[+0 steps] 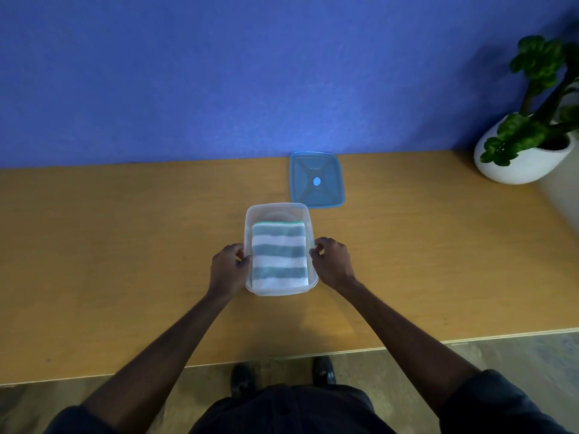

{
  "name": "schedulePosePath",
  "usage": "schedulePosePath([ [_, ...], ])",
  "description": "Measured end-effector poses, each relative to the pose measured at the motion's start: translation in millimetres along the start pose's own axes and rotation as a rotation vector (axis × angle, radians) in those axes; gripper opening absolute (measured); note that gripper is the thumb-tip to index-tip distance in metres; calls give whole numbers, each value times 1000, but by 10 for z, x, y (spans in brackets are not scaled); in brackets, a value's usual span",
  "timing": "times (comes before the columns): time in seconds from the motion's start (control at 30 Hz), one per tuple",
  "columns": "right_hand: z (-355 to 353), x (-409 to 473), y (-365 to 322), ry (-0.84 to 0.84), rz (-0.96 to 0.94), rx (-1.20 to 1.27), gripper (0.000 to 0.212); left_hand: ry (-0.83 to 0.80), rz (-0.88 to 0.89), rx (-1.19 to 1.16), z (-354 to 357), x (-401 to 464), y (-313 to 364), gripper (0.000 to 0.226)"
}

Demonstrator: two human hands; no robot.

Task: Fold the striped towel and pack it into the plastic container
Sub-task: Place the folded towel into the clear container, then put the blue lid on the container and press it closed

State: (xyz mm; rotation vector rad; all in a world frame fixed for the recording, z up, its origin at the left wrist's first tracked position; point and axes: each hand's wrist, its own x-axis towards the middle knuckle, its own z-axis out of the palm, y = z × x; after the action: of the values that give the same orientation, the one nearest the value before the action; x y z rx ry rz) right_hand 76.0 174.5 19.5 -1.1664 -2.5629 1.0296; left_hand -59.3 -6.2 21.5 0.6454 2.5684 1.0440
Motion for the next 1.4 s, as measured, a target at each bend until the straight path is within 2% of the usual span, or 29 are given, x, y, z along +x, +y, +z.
schedulePosePath([
  [0.27, -115, 184, 61, 72, 50, 81, 47, 52, -90, -71, -57, 193, -26, 46],
  [0.57, -424, 935, 94, 142, 167, 83, 35, 149, -6, -160, -162, 928, 237, 33],
  [0.87, -479, 1541, 209, 121, 284, 14, 49, 81, 92, -158, 14, 1468, 610, 25],
  [1.23, -427, 1978, 295, 65, 441, -14, 32, 5, 67, -120, 124, 1646, 612, 22],
  [1.4, -418, 2028, 338, 61, 420, 44, 37, 17, 67, -122, 144, 1647, 609, 17],
])
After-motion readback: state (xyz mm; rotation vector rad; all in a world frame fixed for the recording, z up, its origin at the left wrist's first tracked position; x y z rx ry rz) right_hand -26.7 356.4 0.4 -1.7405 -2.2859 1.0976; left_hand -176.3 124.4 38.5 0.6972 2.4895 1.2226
